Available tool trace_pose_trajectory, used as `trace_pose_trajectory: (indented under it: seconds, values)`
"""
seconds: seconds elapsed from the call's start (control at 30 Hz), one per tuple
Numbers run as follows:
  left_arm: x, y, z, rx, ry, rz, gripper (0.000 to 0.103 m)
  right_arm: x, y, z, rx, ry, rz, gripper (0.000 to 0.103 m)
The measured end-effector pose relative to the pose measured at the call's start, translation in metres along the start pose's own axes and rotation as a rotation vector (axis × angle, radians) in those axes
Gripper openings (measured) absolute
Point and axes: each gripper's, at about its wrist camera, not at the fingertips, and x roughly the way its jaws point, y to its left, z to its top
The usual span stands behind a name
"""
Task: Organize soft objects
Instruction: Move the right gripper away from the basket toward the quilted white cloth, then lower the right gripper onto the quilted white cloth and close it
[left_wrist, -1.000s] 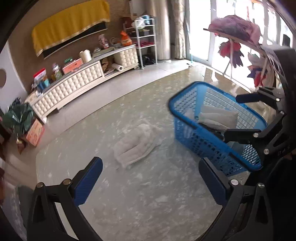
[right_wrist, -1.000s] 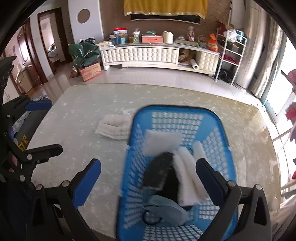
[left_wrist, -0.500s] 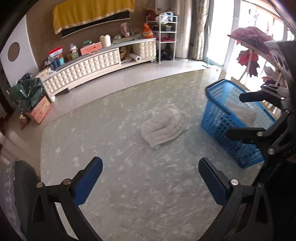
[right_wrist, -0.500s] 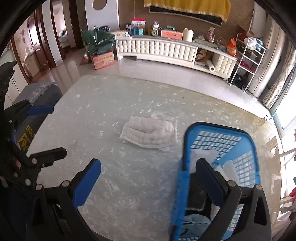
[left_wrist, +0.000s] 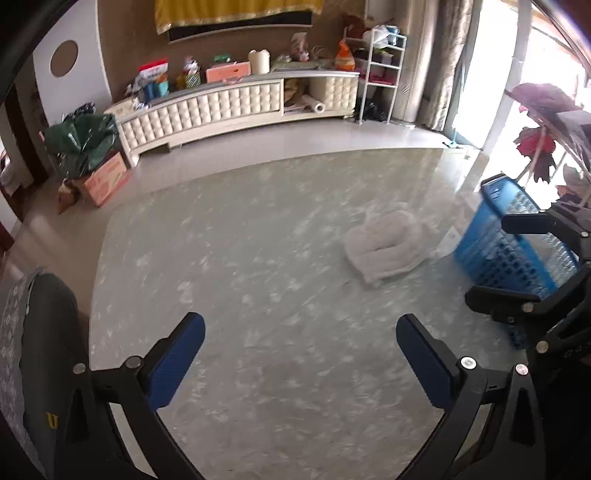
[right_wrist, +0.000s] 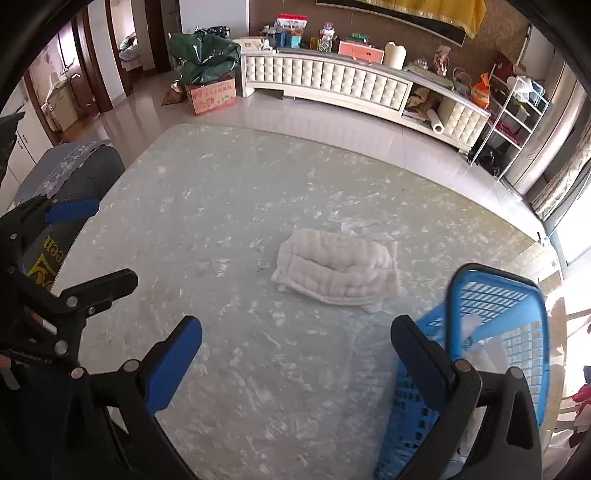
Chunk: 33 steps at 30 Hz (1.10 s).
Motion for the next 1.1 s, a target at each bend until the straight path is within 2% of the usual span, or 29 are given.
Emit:
trace_pose_trajectory:
  seconds: [0.2, 0.33, 0.53, 0.77, 0.97, 1.1]
  values:
    - [0.019, 0.027, -0.005, -0.07, 0.01, 0.035, 0.103, 0.027, 0.008, 0.013, 0.036, 0.017, -0.015, 0.103]
    - [0.027, 0.037, -0.005, -0.097, 0.008, 0.032, 0.103, 0.042, 0.014, 0.016, 0.048, 0.03, -0.029, 0.103]
    - [0.046, 0.04, -0.006, -0.103, 0.029, 0.04, 0.103, 0.06, 0.013, 0.019, 0.074, 0.043, -0.058, 0.103]
    - [0.081, 0.049, -0.008, -0.131, 0.096, 0.041, 0.103, 0.079, 0.007, 0.025, 0.103, 0.064, -0.075, 0.103]
    - [0.09, 0.053, -0.001, -0.175, 0.066, 0.039, 0.103, 0.095, -0.003, 0.028, 0.132, 0.074, -0.097, 0.102]
    - [0.105, 0.051, 0.002, -0.183, 0.097, 0.056, 0.103, 0.105, -0.009, 0.029, 0.142, 0.082, -0.105, 0.103]
